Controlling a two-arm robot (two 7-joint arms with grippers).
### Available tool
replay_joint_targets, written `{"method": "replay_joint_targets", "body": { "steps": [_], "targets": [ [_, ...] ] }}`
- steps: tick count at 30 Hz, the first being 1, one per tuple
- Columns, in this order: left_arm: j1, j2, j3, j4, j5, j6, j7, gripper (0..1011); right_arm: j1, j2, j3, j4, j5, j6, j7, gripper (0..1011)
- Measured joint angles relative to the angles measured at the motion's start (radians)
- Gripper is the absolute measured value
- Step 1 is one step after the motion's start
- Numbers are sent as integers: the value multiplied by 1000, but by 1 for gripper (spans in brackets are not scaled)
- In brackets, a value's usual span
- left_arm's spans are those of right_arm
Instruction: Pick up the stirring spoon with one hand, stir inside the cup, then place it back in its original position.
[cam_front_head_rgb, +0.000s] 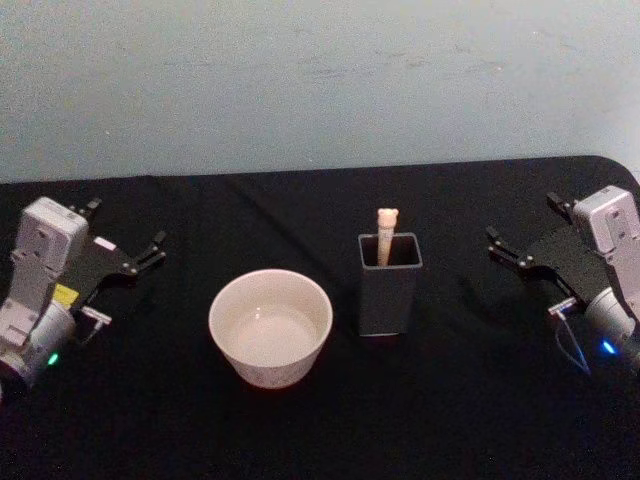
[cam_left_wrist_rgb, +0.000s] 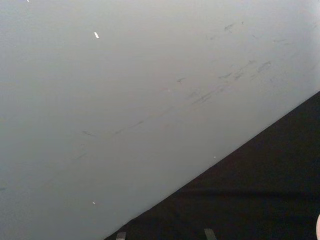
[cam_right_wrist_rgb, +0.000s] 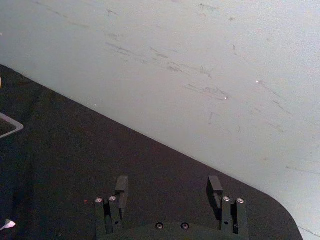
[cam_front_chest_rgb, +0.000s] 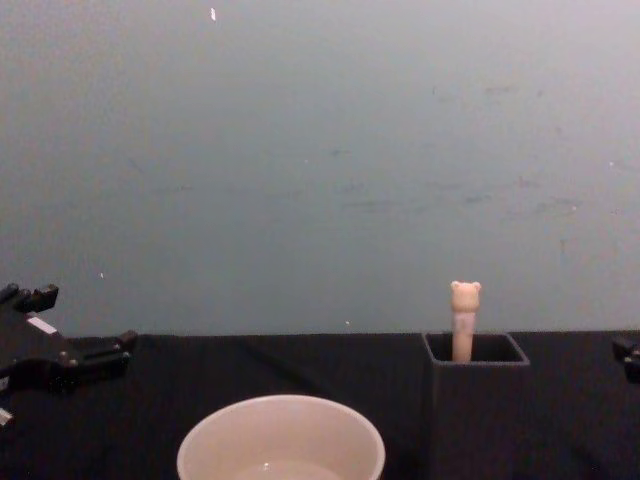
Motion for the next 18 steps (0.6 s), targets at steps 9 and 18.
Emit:
{"method": "replay_joint_targets", "body": {
  "steps": [9,18],
  "targets": [
    [0,0,0,0,0,0,0,1001,0,0,0,0,0,0,0,1002],
    [0,0,0,0,0,0,0,1001,0,0,0,0,0,0,0,1002]
  ]
}}
